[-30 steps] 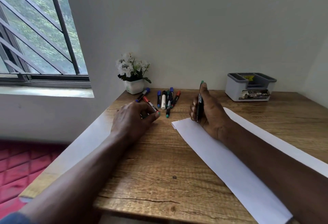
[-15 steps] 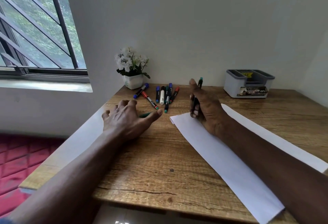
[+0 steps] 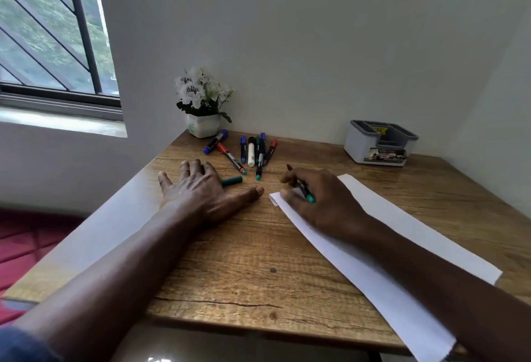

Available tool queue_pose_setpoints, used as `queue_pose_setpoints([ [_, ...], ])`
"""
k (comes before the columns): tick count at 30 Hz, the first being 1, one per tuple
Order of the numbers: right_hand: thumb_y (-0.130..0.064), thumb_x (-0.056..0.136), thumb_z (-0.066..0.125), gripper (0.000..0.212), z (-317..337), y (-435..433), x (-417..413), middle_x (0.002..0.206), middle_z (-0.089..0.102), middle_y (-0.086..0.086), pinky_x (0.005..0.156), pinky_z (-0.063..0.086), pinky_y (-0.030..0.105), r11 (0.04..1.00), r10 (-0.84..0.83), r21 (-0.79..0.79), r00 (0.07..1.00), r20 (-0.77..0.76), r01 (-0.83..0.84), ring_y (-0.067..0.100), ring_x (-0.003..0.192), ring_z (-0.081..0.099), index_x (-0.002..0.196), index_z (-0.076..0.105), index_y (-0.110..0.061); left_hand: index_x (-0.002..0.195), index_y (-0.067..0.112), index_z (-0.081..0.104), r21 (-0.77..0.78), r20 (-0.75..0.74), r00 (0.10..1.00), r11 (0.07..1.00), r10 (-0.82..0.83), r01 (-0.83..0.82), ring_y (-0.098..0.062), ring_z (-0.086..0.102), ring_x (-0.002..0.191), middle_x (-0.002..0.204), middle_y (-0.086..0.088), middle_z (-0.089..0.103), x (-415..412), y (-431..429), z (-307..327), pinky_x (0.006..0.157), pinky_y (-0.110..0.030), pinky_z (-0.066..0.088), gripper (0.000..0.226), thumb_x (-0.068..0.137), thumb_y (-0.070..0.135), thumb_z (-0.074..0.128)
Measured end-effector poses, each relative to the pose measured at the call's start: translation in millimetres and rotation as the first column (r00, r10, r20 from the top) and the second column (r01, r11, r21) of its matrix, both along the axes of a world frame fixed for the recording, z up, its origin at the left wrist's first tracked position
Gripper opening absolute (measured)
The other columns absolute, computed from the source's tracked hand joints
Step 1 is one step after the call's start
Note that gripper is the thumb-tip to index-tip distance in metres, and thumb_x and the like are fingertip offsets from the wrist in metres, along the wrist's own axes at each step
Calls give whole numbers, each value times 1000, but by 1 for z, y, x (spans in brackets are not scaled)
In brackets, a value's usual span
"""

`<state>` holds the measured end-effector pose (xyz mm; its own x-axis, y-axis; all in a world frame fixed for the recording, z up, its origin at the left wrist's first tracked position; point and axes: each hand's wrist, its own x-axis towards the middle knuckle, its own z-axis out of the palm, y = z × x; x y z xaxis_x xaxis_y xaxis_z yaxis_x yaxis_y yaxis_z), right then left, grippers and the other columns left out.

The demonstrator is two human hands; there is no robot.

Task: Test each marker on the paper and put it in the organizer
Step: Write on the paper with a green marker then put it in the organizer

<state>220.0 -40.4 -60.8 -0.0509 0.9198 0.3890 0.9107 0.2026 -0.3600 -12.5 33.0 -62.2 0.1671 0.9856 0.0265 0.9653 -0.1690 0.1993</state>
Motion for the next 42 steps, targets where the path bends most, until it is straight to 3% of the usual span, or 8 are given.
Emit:
queue_pose_setpoints([
  [6,-39,93,70,36,3,-3,-9,126,69,-9,95,53,35,995,103,-11,995,-7,-103,11,117,60,128,65,-31,162,13,15,-25,-1,1000,1000,-5,5,-30,10,157,170,-12,11,1,-1,1,119,-70,4,154,45,113,17],
  [11,-34,89,77,37,5,2,-9,124,71,-10,96,50,22,983,181,-6,979,-91,-182,4,117,62,125,68,-26,162,12,13,-35,-13,1000,999,-7,6,-30,8,157,171,-13,8,0,0,1,119,-70,3,153,47,112,22],
  [14,-31,90,77,17,4,4,-11,101,75,-8,81,51,21,978,187,125,966,-180,-166,4,97,68,104,75,-21,162,11,15,-30,-19,1000,999,-14,14,-31,8,157,171,-12,10,1,1,1,118,-71,4,154,47,112,22],
  [17,-31,105,53,29,15,2,-20,75,72,5,66,53,29,989,145,109,782,-607,-98,16,70,68,98,74,-11,162,11,16,-21,-30,999,1000,-12,11,-31,9,157,170,-12,11,1,2,0,118,-71,5,155,45,113,20],
  [20,-31,109,40,36,26,1,-30,84,76,11,64,54,32,975,-16,-138,560,-828,-177,25,79,72,116,70,-13,162,11,12,-38,-40,999,999,-10,8,-32,6,157,171,-13,6,2,1,1,118,-72,3,154,46,112,20],
  [30,-7,106,39,32,13,-1,-30,78,71,19,63,53,28,960,64,-110,582,-811,-259,24,70,65,102,71,-6,163,21,-3,-83,-65,996,995,-69,63,-31,-8,157,170,-11,-12,4,-7,7,118,-70,-7,139,55,107,15],
  [37,-25,105,52,33,8,-4,-27,73,71,18,59,52,31,980,27,-80,525,-851,-180,28,66,65,90,73,-4,164,17,1,-91,-67,996,994,-67,61,-28,-2,158,171,-10,-6,5,-8,10,120,-69,-2,136,62,105,21],
  [42,-14,100,61,19,11,-3,-26,80,76,17,65,57,28,969,28,-132,627,-778,-208,24,70,67,91,75,-5,164,18,4,-105,-40,998,993,-54,50,-27,-3,158,171,-9,-5,6,-6,12,121,-67,-2,131,66,102,29],
])
